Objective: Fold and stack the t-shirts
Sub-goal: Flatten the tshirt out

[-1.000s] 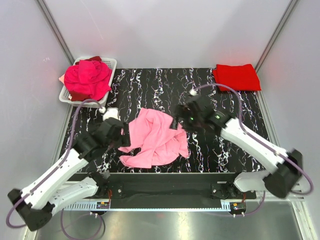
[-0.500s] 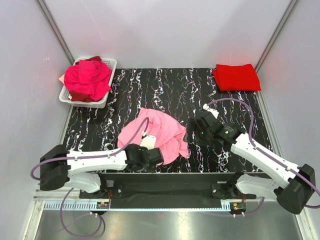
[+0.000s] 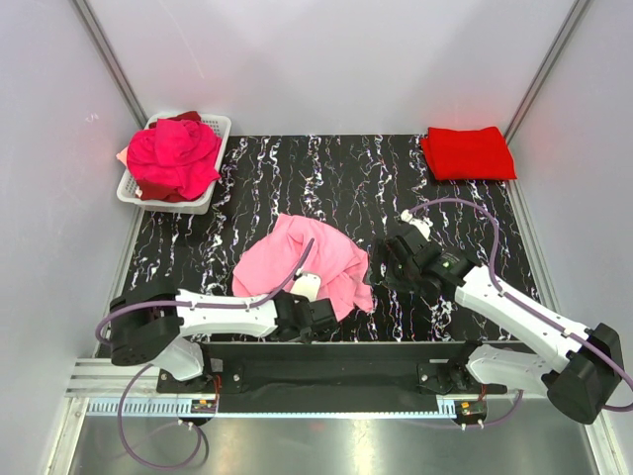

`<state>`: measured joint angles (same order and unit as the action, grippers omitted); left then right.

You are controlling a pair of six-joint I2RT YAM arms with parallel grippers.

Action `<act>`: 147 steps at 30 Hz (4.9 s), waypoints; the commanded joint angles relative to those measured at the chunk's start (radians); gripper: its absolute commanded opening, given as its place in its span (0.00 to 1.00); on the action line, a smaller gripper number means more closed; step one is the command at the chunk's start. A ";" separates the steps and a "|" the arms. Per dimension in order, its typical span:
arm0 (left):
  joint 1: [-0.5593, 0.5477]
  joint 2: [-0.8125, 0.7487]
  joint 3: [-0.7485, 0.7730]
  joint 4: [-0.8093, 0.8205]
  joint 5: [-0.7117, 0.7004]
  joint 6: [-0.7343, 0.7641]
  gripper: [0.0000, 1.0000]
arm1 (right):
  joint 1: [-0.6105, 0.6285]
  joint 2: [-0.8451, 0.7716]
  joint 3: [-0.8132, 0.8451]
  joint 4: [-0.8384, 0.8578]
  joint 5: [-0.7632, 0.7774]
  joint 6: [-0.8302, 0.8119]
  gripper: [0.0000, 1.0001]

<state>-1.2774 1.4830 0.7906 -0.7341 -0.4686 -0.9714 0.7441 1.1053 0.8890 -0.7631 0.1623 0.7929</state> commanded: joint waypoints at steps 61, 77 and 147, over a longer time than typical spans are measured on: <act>0.089 -0.719 0.418 -0.550 -0.289 0.066 0.05 | 0.149 0.449 -0.125 0.398 -0.250 0.175 0.46; 0.089 -0.580 0.870 -0.489 -0.266 0.342 0.02 | 0.044 -0.013 0.405 -0.216 0.101 0.016 0.00; 0.465 -0.025 1.285 -0.082 0.209 1.188 0.03 | -0.296 0.167 0.749 0.046 0.535 -0.803 0.00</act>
<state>-0.9577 1.2934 2.1380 -0.7757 -0.3611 0.3000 0.6891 1.0508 1.7359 -0.6136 0.7006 -0.1081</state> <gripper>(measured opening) 0.037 0.021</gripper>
